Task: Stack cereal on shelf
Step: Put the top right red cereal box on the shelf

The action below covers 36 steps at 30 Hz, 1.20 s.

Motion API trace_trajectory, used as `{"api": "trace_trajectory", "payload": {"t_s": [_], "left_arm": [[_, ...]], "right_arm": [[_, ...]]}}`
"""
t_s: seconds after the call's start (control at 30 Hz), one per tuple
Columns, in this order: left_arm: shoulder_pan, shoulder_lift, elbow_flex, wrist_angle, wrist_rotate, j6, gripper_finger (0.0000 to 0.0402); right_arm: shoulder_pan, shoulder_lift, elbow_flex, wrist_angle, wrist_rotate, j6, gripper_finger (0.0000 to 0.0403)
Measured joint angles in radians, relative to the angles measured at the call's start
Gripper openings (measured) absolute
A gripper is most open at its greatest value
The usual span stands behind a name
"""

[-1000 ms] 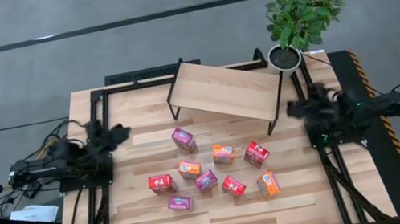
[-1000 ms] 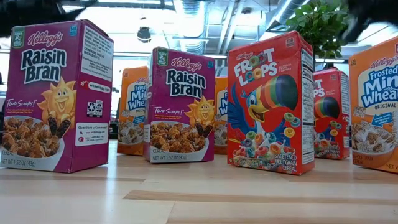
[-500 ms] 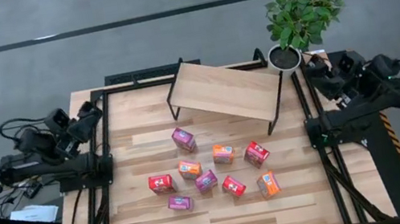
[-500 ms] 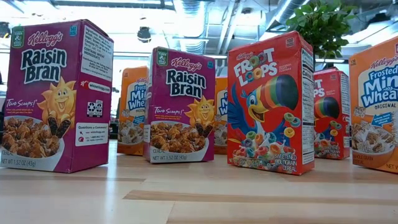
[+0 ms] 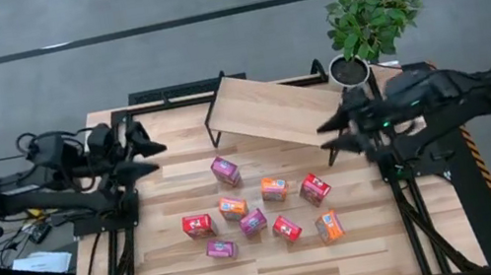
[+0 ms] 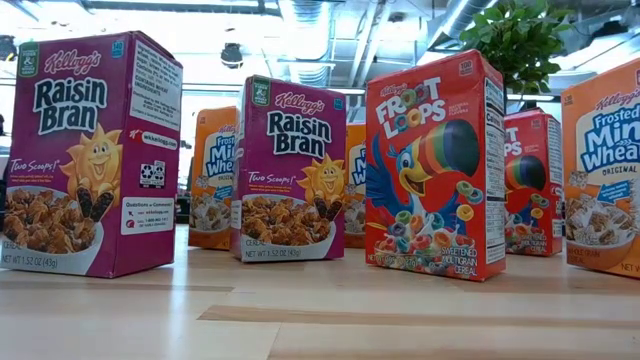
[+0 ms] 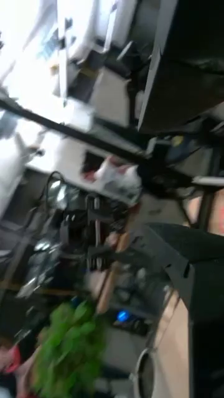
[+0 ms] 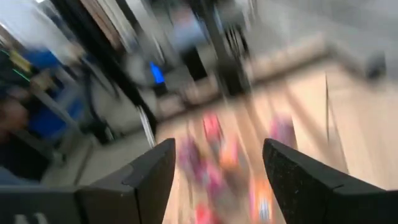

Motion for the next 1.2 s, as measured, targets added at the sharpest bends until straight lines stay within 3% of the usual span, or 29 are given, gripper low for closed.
{"api": "trace_trajectory", "payload": {"t_s": [0.13, 0.3, 0.5, 0.7, 0.93, 1.2], "left_arm": [[0.000, 0.012, 0.031, -0.042, 0.046, 0.000, 0.0244], [0.000, 0.008, 0.033, -0.091, 0.058, -0.001, 0.0244], [0.000, 0.008, 0.033, -0.108, 0.054, 0.000, 0.0244], [0.000, 0.011, 0.033, -0.117, 0.051, -0.003, 0.0244], [0.000, 0.010, 0.032, -0.126, 0.051, -0.008, 0.0244], [0.000, 0.011, 0.032, -0.152, 0.052, -0.008, 0.0244]], "right_arm": [[0.026, 0.117, 0.063, -0.249, -0.005, 0.184, 0.0254], [0.075, 0.244, 0.063, -0.439, -0.029, 0.382, 0.0243], [0.101, 0.395, 0.064, -0.513, 0.020, 0.461, 0.0223], [0.099, 0.542, 0.065, -0.518, -0.024, 0.414, 0.0214], [0.072, 0.655, 0.064, -0.505, -0.078, 0.367, 0.0265], [0.051, 0.672, 0.064, -0.512, -0.078, 0.370, 0.0326]]}}
